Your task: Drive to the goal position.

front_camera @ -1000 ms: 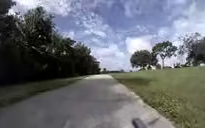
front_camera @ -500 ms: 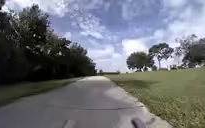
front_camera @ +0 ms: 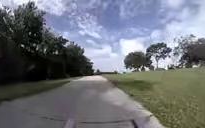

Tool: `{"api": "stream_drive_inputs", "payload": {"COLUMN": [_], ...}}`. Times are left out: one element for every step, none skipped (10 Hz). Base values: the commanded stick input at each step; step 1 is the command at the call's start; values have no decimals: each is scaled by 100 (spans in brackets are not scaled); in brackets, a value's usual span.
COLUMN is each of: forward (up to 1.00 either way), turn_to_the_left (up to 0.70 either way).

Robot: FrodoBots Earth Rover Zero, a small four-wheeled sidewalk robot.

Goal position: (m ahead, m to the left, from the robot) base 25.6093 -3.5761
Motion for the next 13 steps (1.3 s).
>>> {"api": "stream_drive_inputs", "payload": {"forward": [69,69,69,69,69,69,69,69,69,69,69,69,69], "turn_to_the_left": [27,18,10,8,26,17,3,3,3,3,3,3,3]}}
